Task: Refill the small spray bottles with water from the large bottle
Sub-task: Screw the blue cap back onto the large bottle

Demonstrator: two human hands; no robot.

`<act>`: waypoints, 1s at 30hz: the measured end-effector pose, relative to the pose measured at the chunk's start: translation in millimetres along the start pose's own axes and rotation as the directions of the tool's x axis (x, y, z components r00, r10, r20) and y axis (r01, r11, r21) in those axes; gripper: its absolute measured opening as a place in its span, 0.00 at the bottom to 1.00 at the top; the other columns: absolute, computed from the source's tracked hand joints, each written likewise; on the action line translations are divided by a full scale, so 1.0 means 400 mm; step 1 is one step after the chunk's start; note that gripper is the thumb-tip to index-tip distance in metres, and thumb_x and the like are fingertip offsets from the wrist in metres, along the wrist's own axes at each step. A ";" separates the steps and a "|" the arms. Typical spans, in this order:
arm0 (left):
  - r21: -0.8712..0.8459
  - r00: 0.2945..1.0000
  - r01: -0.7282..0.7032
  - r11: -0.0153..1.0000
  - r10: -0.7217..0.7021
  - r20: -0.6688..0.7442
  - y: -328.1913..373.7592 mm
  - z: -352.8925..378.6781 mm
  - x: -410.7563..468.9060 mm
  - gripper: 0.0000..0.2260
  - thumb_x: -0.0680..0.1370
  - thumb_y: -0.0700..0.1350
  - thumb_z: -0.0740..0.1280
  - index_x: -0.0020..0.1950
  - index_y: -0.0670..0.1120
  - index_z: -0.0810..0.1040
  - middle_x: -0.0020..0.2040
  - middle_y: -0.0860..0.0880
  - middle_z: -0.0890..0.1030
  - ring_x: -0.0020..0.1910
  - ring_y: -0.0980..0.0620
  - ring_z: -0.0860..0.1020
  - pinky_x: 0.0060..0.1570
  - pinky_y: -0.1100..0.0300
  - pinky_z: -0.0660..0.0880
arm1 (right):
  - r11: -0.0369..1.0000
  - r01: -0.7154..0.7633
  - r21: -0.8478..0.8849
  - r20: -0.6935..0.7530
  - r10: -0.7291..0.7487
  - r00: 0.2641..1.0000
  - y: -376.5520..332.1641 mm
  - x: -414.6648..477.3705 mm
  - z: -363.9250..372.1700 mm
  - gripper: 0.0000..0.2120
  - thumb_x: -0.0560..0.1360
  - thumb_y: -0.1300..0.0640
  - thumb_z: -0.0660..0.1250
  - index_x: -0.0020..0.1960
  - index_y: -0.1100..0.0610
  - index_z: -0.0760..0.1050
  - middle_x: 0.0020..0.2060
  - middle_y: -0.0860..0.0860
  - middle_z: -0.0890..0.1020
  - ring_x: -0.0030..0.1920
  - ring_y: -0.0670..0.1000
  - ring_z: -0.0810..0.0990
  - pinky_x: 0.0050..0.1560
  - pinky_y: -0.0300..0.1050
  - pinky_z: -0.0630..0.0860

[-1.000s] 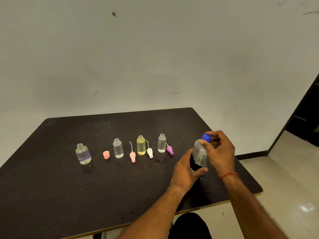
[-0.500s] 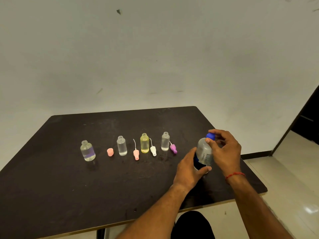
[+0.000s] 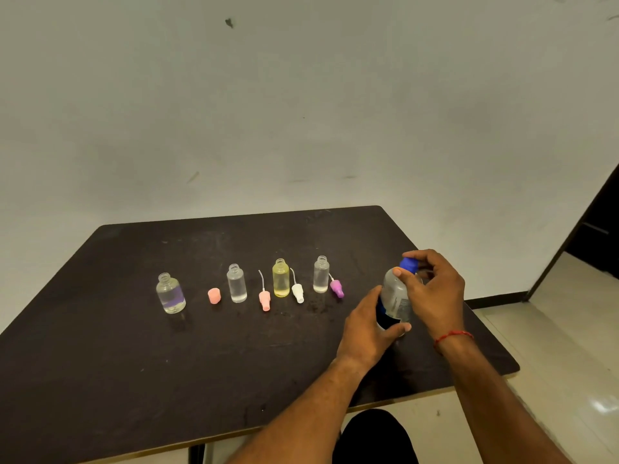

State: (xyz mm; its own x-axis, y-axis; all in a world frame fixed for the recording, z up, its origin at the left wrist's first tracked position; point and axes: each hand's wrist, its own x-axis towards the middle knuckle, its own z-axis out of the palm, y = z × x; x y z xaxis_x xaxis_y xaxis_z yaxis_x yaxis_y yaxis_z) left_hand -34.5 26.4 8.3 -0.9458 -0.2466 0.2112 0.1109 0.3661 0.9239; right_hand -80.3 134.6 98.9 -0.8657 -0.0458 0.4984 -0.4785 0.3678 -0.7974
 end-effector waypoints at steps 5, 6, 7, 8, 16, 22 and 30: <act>-0.001 1.000 0.002 1.000 -0.002 -0.005 0.001 0.000 0.000 0.26 0.70 0.57 0.78 0.65 0.65 0.72 0.59 0.66 0.80 0.61 0.65 0.78 0.63 0.56 0.78 | 0.999 -0.035 -0.006 0.007 0.035 0.999 -0.005 0.004 0.004 0.19 0.67 0.50 0.78 0.54 0.51 0.76 0.48 0.48 0.80 0.46 0.47 0.78 0.50 0.41 0.77; 0.003 1.000 0.002 1.000 -0.002 -0.004 0.002 0.000 0.001 0.26 0.70 0.56 0.78 0.65 0.65 0.72 0.60 0.66 0.80 0.61 0.65 0.77 0.64 0.56 0.78 | 0.999 -0.032 -0.003 0.033 0.032 0.999 -0.003 0.001 0.003 0.21 0.68 0.50 0.77 0.58 0.51 0.75 0.51 0.48 0.79 0.48 0.47 0.78 0.51 0.40 0.76; 0.005 1.000 0.001 1.000 -0.001 0.001 0.001 0.001 0.003 0.27 0.71 0.56 0.79 0.66 0.65 0.71 0.61 0.66 0.79 0.62 0.65 0.77 0.65 0.56 0.77 | 1.000 -0.027 0.011 0.055 0.026 0.998 -0.001 -0.002 0.001 0.23 0.70 0.51 0.76 0.63 0.50 0.74 0.54 0.47 0.78 0.51 0.46 0.77 0.53 0.40 0.74; 0.004 1.000 0.002 1.000 -0.002 0.008 0.000 0.002 0.004 0.28 0.71 0.55 0.79 0.67 0.64 0.71 0.62 0.65 0.79 0.63 0.64 0.77 0.66 0.56 0.77 | 0.999 -0.017 0.035 0.069 0.015 0.997 0.003 -0.005 -0.003 0.24 0.72 0.54 0.74 0.66 0.50 0.73 0.56 0.46 0.78 0.54 0.45 0.77 0.54 0.40 0.74; -0.005 1.000 -0.001 1.000 0.000 -0.003 0.001 -0.001 0.001 0.28 0.71 0.54 0.79 0.67 0.62 0.72 0.62 0.62 0.80 0.63 0.61 0.78 0.65 0.55 0.78 | 1.000 -0.005 0.029 0.017 0.005 1.000 0.004 0.002 -0.009 0.13 0.72 0.58 0.74 0.54 0.48 0.79 0.50 0.47 0.81 0.49 0.46 0.79 0.51 0.39 0.77; 0.012 1.000 -0.001 1.000 0.001 0.004 0.002 0.000 0.002 0.28 0.71 0.55 0.79 0.67 0.62 0.71 0.63 0.62 0.79 0.64 0.62 0.77 0.66 0.55 0.77 | 1.000 -0.016 0.011 0.051 0.016 0.999 0.005 0.004 -0.009 0.18 0.71 0.53 0.75 0.60 0.50 0.77 0.53 0.45 0.80 0.49 0.44 0.78 0.51 0.35 0.75; 0.011 1.000 -0.005 1.000 0.005 -0.002 -0.001 0.001 0.001 0.27 0.71 0.55 0.79 0.66 0.61 0.72 0.61 0.62 0.80 0.62 0.61 0.78 0.64 0.53 0.78 | 0.999 0.005 -0.032 0.039 -0.004 0.999 0.008 -0.002 -0.015 0.14 0.74 0.58 0.73 0.59 0.52 0.80 0.52 0.48 0.82 0.52 0.49 0.81 0.57 0.44 0.78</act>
State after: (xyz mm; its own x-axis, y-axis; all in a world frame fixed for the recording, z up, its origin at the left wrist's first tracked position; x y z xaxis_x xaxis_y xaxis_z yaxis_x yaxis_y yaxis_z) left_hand -35.1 26.3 7.9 -0.9448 -0.2464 0.2160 0.1119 0.3769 0.9195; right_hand -80.2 141.3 98.2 -0.8689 -0.0834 0.4879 -0.4781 0.3967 -0.7836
